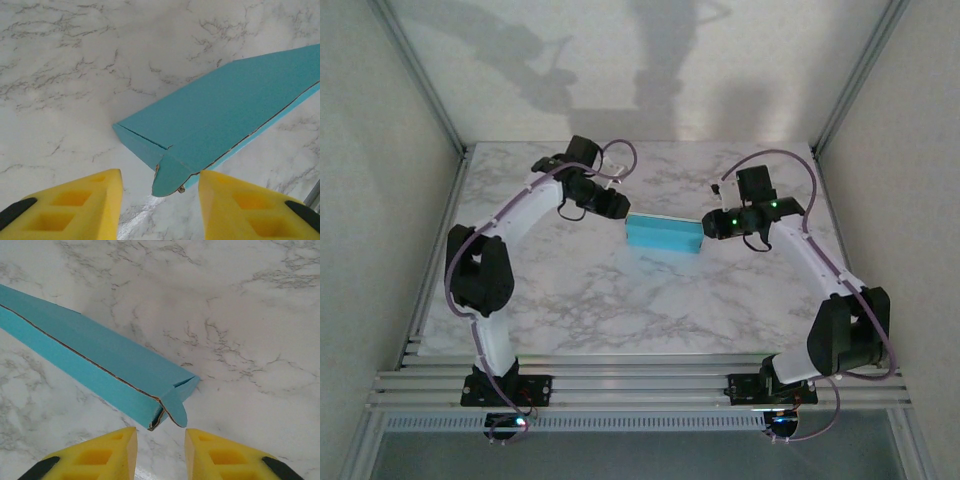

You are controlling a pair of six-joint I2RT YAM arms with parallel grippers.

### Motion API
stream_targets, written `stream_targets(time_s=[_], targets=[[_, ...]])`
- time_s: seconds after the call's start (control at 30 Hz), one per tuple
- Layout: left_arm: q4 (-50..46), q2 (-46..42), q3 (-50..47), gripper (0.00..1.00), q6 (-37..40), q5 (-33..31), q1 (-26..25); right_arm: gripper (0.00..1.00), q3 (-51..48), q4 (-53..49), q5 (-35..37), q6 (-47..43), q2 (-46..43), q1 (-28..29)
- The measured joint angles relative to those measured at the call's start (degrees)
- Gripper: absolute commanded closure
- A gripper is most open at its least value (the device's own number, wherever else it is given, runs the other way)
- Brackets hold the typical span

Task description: Fold the paper box

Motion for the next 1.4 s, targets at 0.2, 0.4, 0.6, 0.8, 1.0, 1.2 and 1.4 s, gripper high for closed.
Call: stream_targets(time_s=[0.2,0.4,0.6,0.8,1.0,1.2,1.4], targets=[[-2.1,2.4,3.6,0.63,1.5,-0.6,-0.4,0.70,2.9,-1.0,0.8,-1.4,2.2,0.1],[-3.5,2.9,3.9,0.64,1.9,-0.8,-1.0,0.75,3.3,-1.9,0.7,-2.3,3.3,0.4],[-4.1,2.9,3.9,0.57,2.4,-1.6,-1.2,0.74,3.0,-1.7,0.7,-2.3,3.1,0.4],[-4.1,2.9,3.9,0.57,2.8,-1.9,-1.2,0.74,2.5,-1.8,0.9,-2.1,0.7,0.4],[-5.8,2.9,4.9,0.56,5.4,-1.8,-1.1,0.74,1.8,-1.8,0.8,-1.6,-1.6,0.4],[-6.9,2.9,6.3,0.58,8.6,-1.7,-1.0,0.74,0.7,-1.8,0.5,-0.6,-3.4,0.4],[-7.8,2.9,8.0,0.65,12.3,-0.5,-0.7,0.74,0.1,-2.1,0.3,-0.3,-5.1,0.4]])
